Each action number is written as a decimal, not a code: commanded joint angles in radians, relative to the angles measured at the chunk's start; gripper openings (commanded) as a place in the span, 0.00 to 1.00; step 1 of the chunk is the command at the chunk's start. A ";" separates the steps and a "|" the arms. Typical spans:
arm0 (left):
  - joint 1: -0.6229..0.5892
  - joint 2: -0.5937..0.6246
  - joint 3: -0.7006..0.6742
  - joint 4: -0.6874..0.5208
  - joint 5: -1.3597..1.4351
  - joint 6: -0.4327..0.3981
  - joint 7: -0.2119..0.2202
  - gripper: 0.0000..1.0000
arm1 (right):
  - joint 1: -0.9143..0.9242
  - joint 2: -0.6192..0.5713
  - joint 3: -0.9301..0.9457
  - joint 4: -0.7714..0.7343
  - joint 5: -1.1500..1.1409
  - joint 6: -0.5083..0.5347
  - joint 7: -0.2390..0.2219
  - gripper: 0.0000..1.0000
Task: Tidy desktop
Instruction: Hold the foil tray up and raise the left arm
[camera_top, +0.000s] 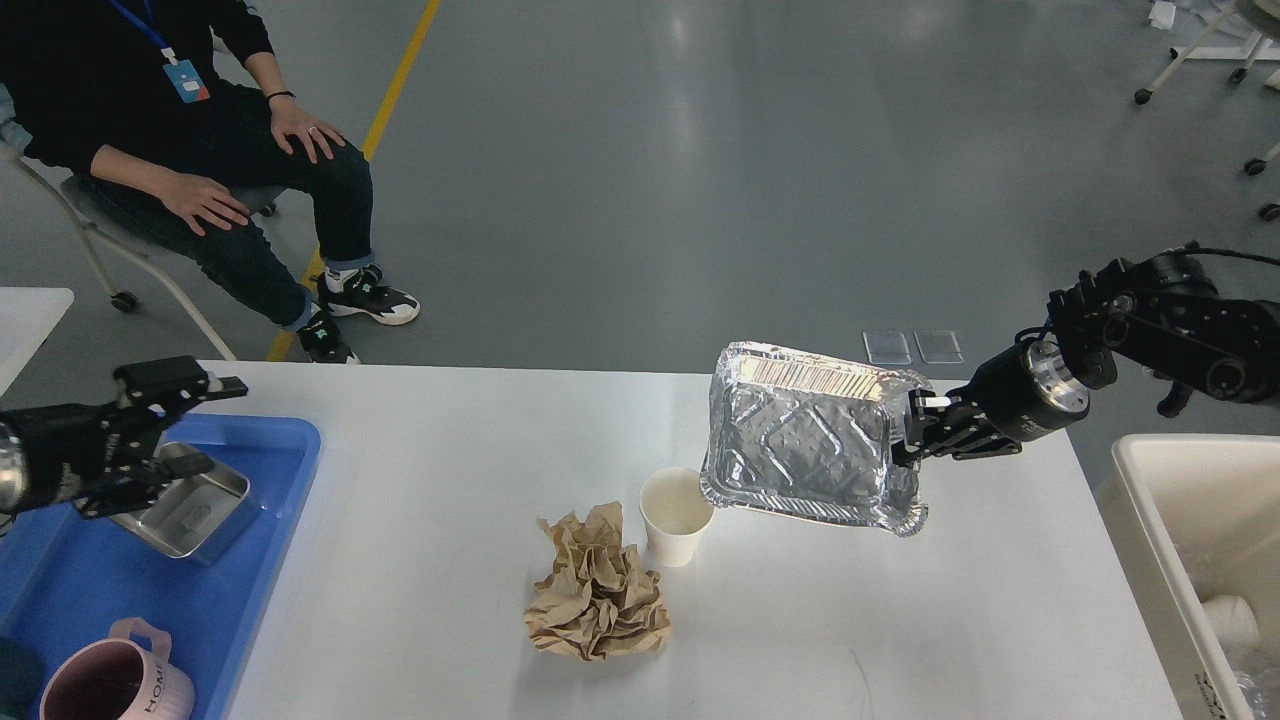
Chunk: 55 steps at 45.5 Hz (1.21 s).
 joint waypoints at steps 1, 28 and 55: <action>0.001 0.206 -0.010 -0.070 0.007 -0.039 -0.034 0.98 | 0.000 0.000 0.004 -0.001 0.001 -0.007 0.000 0.00; -0.165 0.548 -0.067 -0.078 0.189 -0.286 -0.188 0.98 | 0.011 0.005 0.010 -0.035 0.002 -0.009 0.000 0.00; -0.351 -0.031 -0.053 -0.062 0.245 -0.272 0.128 0.98 | 0.028 0.009 0.019 -0.030 0.004 -0.025 0.000 0.00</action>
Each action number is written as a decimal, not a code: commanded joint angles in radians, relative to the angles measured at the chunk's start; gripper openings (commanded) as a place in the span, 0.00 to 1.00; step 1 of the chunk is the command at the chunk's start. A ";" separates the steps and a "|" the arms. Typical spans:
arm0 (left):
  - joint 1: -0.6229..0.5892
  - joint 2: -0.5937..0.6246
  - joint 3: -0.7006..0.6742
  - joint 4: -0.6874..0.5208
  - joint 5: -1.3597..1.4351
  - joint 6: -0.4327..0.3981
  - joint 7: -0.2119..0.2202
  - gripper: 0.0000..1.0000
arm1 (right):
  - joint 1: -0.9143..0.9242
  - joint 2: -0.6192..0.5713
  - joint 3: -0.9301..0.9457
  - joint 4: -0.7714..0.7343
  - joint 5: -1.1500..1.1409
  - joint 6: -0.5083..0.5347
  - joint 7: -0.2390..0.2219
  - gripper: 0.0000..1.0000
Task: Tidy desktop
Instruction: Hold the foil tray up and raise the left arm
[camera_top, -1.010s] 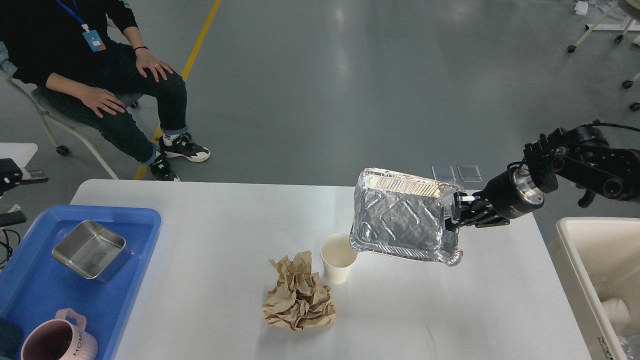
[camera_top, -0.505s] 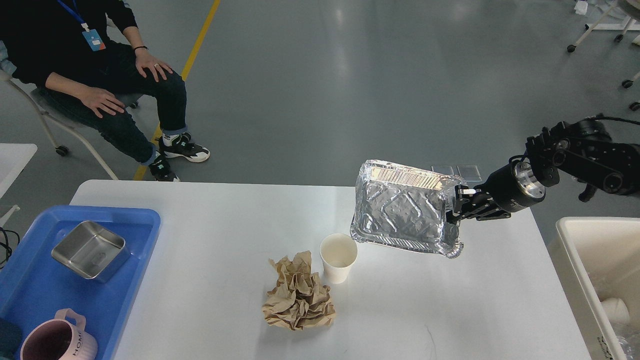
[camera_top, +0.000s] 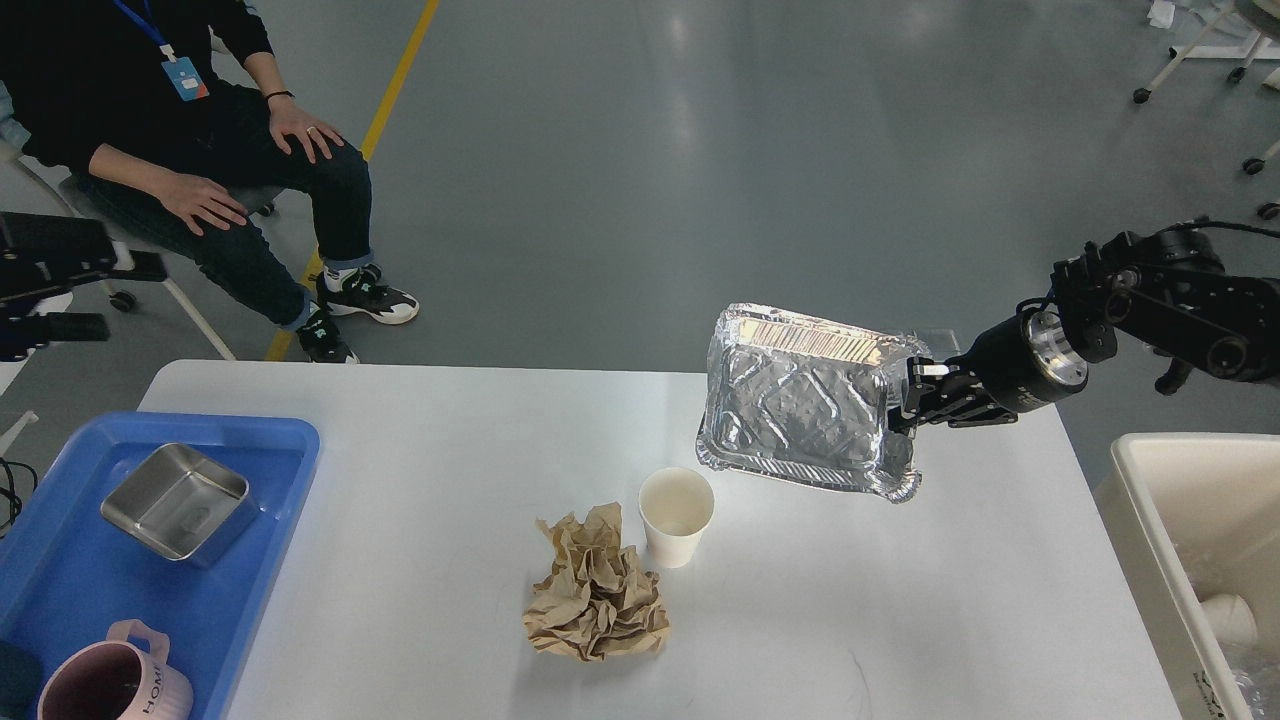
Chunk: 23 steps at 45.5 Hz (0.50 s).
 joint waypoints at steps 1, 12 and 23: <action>-0.012 -0.134 0.014 0.003 0.002 0.020 0.060 0.98 | 0.002 0.000 0.000 0.000 0.001 -0.002 0.000 0.00; -0.001 -0.386 0.020 0.016 0.009 0.023 0.288 0.98 | 0.000 0.000 0.000 0.000 0.001 -0.003 0.000 0.00; -0.001 -0.595 0.022 0.079 0.025 0.043 0.332 0.98 | 0.000 -0.005 0.000 0.000 0.004 -0.003 0.000 0.00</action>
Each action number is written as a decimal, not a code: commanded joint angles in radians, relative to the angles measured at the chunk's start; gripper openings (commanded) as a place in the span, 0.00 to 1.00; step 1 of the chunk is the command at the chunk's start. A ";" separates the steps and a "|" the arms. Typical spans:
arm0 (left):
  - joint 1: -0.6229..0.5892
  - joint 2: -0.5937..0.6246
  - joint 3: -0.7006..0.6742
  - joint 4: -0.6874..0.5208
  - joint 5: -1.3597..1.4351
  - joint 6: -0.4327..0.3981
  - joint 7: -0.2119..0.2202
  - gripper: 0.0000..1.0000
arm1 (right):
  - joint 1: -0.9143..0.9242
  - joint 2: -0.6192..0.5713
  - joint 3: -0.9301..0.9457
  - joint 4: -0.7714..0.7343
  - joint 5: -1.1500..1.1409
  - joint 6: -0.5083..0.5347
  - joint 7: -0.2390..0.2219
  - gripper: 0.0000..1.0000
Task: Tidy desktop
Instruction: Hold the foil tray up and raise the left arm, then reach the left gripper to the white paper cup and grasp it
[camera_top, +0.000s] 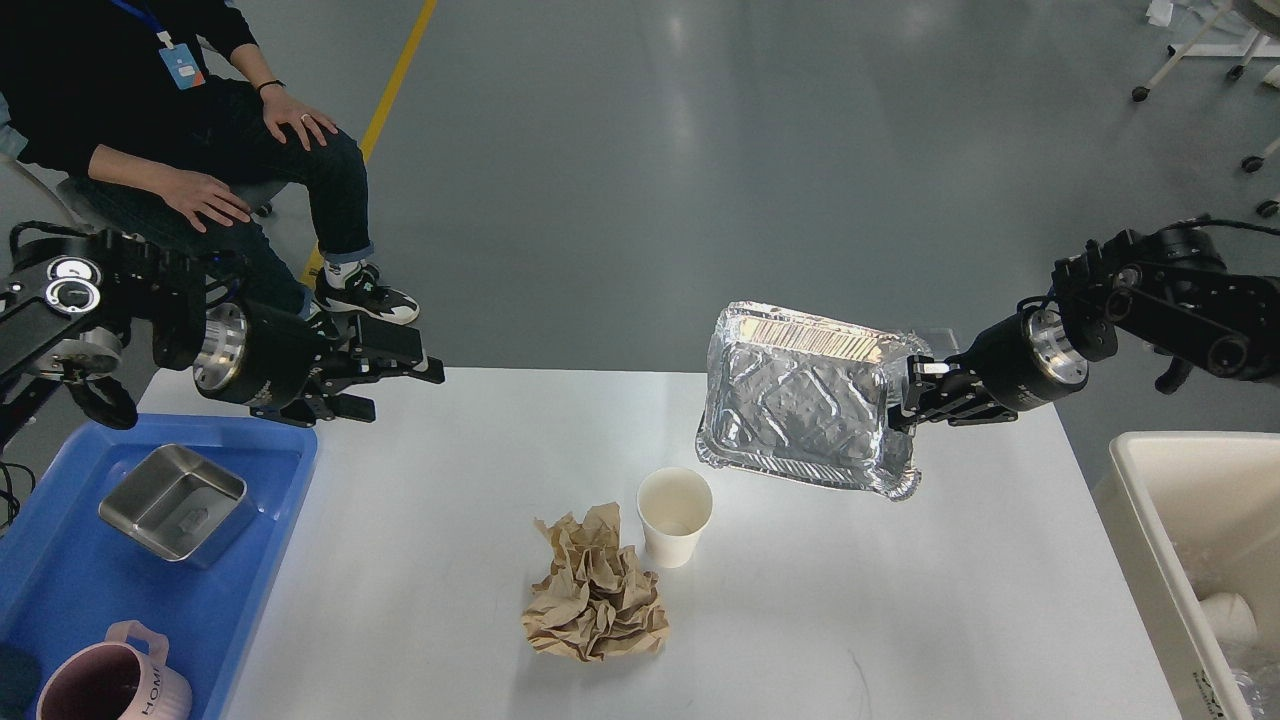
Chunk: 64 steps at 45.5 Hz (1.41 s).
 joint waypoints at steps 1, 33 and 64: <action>0.000 -0.102 0.000 0.033 0.024 0.002 0.004 0.98 | 0.000 -0.001 0.001 0.000 0.002 0.000 0.000 0.00; -0.006 -0.445 0.123 0.191 0.180 0.048 -0.004 0.98 | -0.006 -0.011 0.004 -0.002 0.002 -0.003 0.001 0.00; -0.001 -0.597 0.126 0.340 0.188 0.152 -0.008 0.92 | -0.017 -0.015 0.018 0.001 0.003 -0.014 0.003 0.00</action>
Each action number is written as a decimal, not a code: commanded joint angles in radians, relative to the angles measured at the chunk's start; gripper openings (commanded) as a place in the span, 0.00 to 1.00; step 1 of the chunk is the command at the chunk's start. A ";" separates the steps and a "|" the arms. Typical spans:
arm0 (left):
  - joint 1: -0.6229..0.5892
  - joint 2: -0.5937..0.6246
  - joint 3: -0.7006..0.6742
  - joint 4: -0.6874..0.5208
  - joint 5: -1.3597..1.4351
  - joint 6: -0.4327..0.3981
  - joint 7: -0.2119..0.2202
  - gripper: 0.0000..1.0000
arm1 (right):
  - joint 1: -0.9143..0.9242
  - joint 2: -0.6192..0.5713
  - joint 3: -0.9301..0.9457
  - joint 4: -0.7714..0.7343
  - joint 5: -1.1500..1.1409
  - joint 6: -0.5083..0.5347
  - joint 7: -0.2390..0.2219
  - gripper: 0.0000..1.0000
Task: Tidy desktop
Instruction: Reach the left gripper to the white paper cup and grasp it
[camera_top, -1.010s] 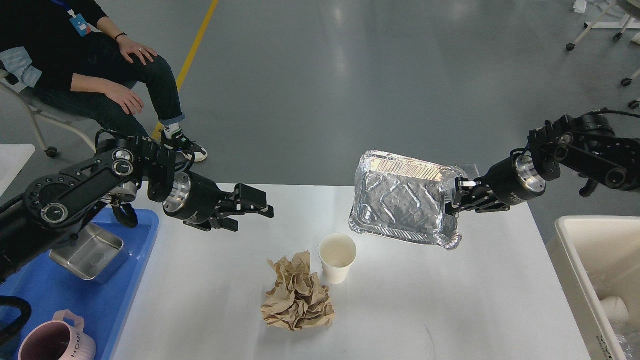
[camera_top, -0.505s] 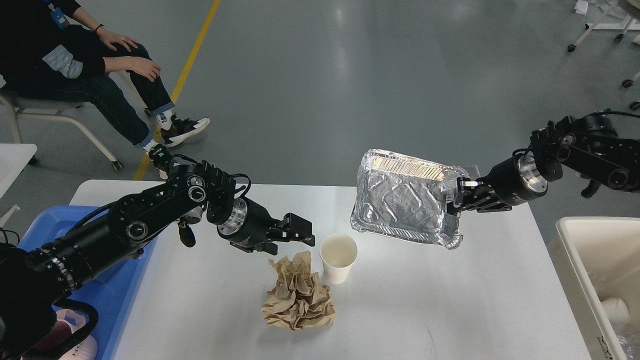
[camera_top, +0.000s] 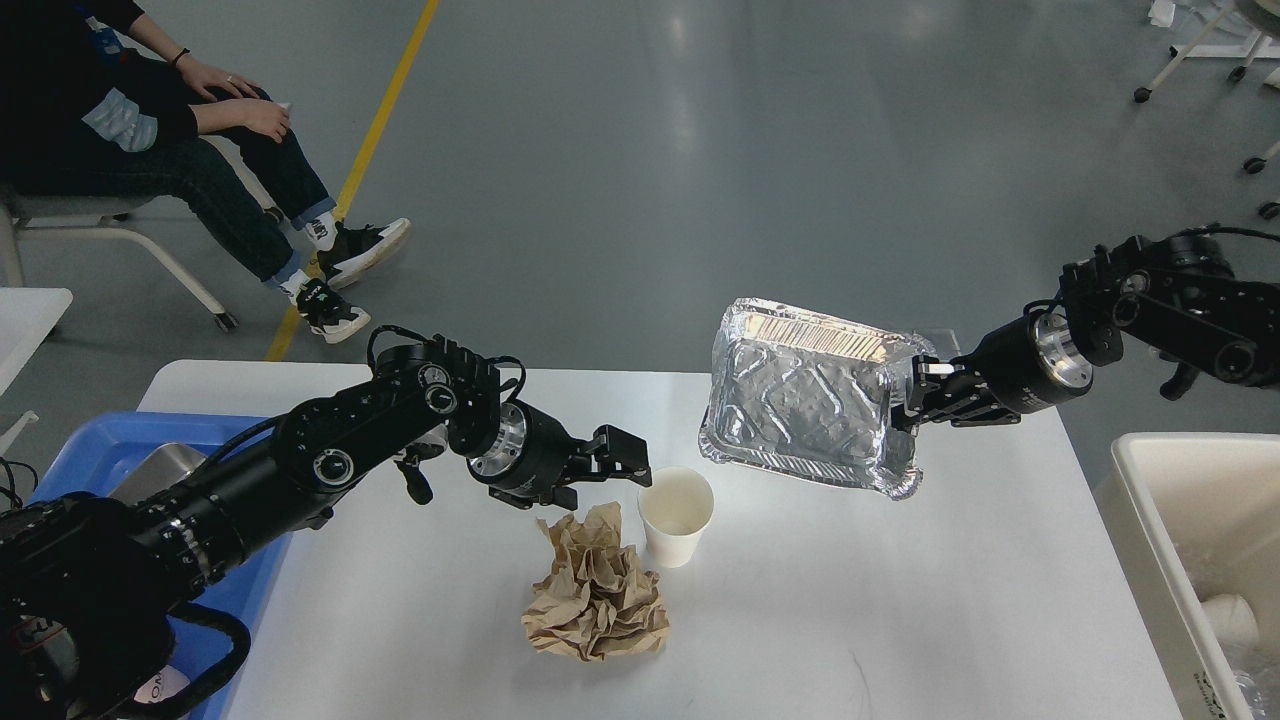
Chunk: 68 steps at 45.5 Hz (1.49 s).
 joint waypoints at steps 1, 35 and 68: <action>0.002 -0.020 0.002 0.001 0.002 0.013 -0.001 0.90 | 0.000 -0.005 0.002 0.001 0.000 -0.001 0.000 0.00; -0.018 -0.035 0.080 0.009 0.008 0.006 0.007 0.08 | -0.001 -0.021 0.016 0.004 0.000 -0.001 0.000 0.00; -0.107 0.068 0.083 0.007 0.008 -0.005 -0.013 0.00 | 0.000 -0.018 0.016 0.000 0.000 -0.004 -0.002 0.00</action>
